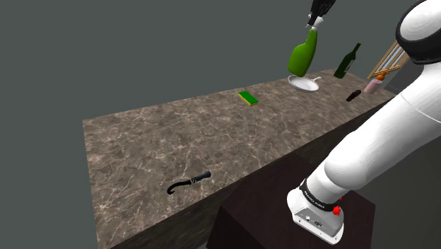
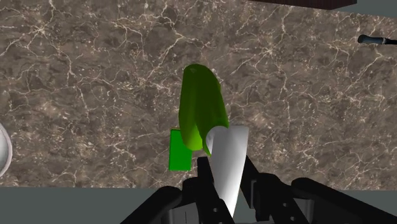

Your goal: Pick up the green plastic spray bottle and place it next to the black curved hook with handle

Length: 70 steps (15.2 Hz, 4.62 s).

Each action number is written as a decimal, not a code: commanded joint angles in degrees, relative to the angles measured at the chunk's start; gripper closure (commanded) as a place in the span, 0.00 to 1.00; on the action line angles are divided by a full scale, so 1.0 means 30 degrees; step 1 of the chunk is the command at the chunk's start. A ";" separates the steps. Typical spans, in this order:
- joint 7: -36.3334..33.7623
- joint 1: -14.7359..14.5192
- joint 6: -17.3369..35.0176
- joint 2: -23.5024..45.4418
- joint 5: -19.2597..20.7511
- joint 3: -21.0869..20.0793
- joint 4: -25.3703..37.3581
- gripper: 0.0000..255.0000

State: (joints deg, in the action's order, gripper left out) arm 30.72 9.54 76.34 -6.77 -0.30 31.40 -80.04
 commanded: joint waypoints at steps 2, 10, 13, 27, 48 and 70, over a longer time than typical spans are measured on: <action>-0.0438 -0.0189 -0.0551 0.0033 -0.0026 -0.0252 0.0592 1.00; -0.5052 -0.1755 -0.0052 -0.2310 0.0723 -0.3395 -0.1966 1.00; -0.6636 -0.2243 0.0066 -0.2711 0.0687 -0.4473 -0.2471 1.00; -1.3450 -0.4536 0.0422 -0.1843 -0.0095 -0.8915 -0.1926 1.00; -2.1288 -0.8307 -0.0085 0.5159 0.0608 -1.3242 0.5638 1.00; -2.1036 -0.8024 0.6817 0.2146 0.0129 -1.3082 -0.4248 1.00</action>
State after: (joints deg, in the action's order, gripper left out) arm -32.32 -14.49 96.09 -0.08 0.12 -7.81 -91.88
